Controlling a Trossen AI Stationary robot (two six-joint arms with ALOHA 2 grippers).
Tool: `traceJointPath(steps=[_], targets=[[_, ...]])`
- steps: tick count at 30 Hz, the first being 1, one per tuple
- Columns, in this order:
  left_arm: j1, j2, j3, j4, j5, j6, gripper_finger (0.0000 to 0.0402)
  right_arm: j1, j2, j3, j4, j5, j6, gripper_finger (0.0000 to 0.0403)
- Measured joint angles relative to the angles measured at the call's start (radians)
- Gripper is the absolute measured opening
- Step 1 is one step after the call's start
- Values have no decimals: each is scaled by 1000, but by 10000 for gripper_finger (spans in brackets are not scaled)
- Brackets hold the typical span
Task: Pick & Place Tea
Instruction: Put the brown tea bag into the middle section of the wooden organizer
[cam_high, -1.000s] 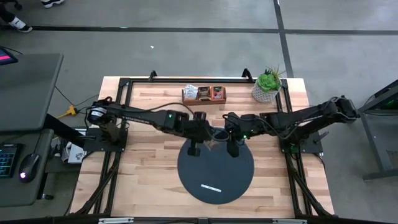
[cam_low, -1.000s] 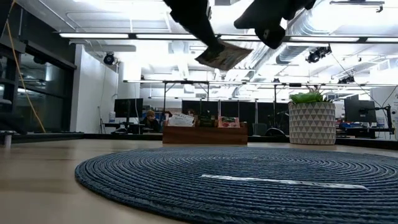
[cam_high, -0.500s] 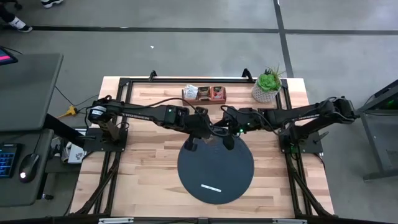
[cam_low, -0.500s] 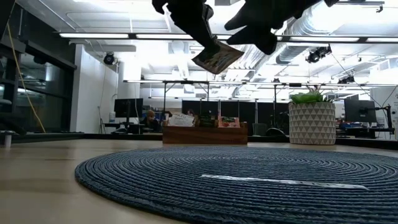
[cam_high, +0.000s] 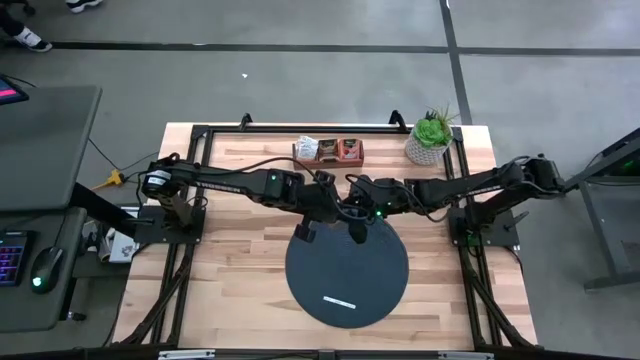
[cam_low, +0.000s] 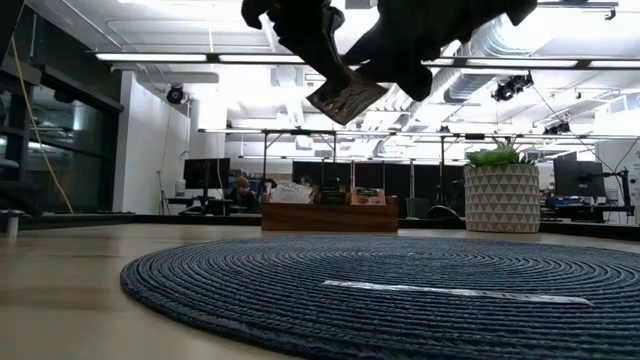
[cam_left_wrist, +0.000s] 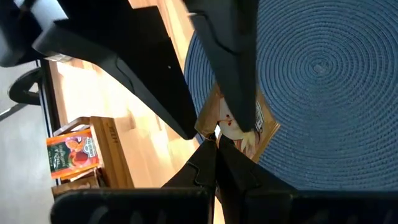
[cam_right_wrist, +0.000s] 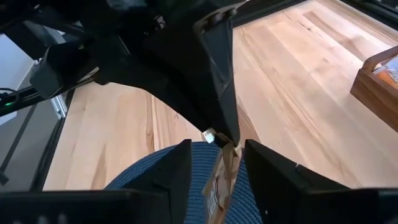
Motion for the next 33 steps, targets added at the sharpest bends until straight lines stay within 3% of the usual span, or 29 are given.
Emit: traceJointPath(steps=[5,12,23,33], targets=[[0,0,0,-7,0,15,0,0,0,0,0,1,0,103],[-1,0,0,-7,0,22,0,-5,0,0,0,2,-8,8],[0,0,0,-8,-9,22,0,-12,0,-1,4,1,0,1],[0,0,2,-47,-79,23,1,-12,1,0,-9,53,0,0]])
